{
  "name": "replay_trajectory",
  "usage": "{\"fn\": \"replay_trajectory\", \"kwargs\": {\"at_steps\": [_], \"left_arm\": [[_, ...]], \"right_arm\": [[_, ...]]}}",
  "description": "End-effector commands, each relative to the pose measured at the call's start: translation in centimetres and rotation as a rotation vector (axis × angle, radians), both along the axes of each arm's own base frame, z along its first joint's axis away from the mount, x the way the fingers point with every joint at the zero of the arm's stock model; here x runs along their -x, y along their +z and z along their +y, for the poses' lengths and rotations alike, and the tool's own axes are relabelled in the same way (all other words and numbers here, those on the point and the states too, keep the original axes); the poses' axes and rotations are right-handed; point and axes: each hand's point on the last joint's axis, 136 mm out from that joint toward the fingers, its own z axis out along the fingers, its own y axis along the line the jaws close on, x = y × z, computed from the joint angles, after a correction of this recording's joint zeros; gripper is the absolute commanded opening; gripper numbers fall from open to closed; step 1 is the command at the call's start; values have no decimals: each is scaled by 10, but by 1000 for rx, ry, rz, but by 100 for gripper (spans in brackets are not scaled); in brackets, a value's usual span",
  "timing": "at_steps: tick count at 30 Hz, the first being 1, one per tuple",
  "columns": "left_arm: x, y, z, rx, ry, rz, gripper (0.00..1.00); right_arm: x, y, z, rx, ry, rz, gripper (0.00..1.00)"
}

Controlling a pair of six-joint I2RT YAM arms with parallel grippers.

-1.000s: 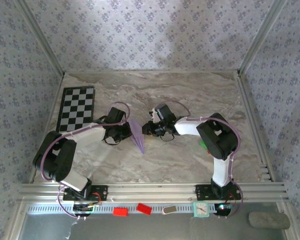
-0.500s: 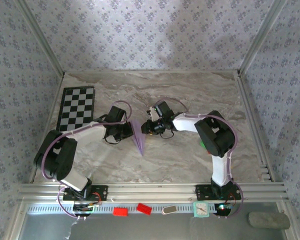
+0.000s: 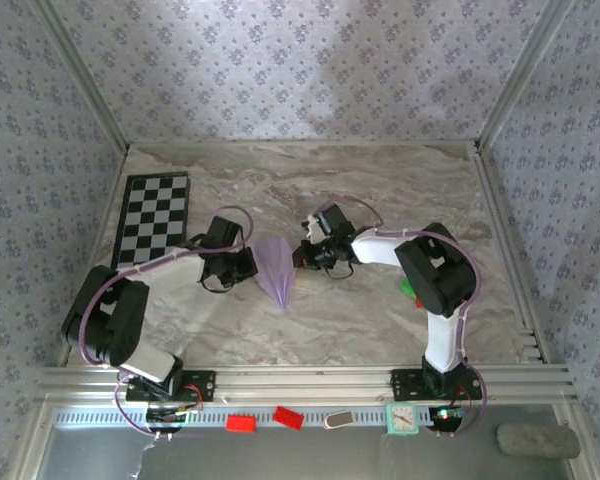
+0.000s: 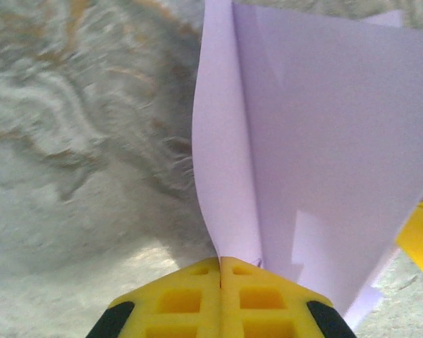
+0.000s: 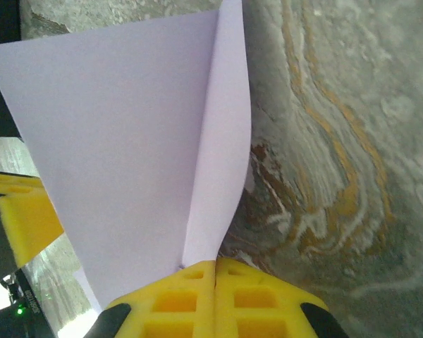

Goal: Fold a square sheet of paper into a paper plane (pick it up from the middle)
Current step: Move a paper plane to the center of the table.

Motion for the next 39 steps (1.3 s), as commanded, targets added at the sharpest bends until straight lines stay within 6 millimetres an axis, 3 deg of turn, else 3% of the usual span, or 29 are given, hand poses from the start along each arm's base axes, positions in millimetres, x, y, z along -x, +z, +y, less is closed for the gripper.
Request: {"fn": "replay_trajectory", "kwargs": {"at_steps": [1, 7, 12, 16, 22, 30, 39], "left_arm": [[4, 3, 7, 18, 39, -5, 0], [8, 1, 9, 23, 47, 3, 10], [5, 21, 4, 49, 45, -27, 24], [12, 40, -6, 82, 36, -61, 34], [33, 36, -29, 157, 29, -38, 42], [39, 22, -51, 170, -23, 5, 44], [38, 24, -68, 183, -76, 13, 28]], "right_arm": [[-3, 7, -7, -4, -60, -13, 2], [0, 3, -7, -18, -82, 7, 3], [0, 7, -4, -25, -79, 5, 3], [1, 9, -2, -24, -81, 4, 3], [2, 10, 0, -17, -81, 3, 3], [3, 10, 2, -9, -76, 5, 3], [3, 9, 2, -9, -74, 6, 3]]}}
